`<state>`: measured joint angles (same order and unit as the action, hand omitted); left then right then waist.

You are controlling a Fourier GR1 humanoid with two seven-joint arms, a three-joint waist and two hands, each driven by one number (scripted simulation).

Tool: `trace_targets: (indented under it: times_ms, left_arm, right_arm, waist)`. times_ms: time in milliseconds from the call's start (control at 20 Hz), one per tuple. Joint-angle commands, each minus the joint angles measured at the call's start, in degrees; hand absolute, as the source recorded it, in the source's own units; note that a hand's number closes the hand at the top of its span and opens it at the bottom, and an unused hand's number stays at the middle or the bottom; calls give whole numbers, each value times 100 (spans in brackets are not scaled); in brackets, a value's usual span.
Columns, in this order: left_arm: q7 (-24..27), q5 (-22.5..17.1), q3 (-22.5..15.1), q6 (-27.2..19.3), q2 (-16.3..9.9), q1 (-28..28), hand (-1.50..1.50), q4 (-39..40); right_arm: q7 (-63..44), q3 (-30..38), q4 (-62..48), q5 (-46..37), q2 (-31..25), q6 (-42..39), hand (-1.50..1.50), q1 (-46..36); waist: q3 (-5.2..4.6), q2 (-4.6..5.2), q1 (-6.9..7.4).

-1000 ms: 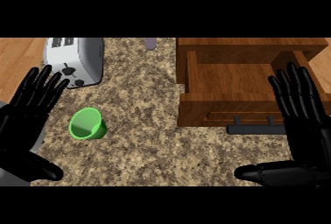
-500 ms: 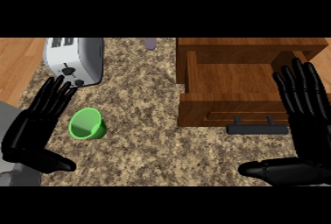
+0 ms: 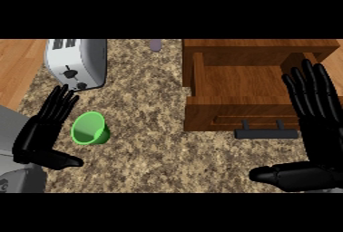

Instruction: Pick up the cup, place it into the drawer and close the drawer

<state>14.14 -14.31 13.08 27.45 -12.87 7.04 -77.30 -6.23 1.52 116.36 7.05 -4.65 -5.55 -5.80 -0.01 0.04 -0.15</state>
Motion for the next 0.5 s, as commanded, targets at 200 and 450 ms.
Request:
trace_targets:
  times_ms: [200, 450]
  left_arm:
    - [960, 609, -54, 180, -70, -41, -150, 1073]
    - [1312, 806, -66, 120, -76, 171, -150, 1706]
  right_arm:
    - [-523, 181, 413, 220, -85, 46, -150, -61]
    - [-74, -165, -112, -257, 127, 128, -150, -251]
  waist:
    - [-2, -2, -1]
    - [-1, 0, 14]
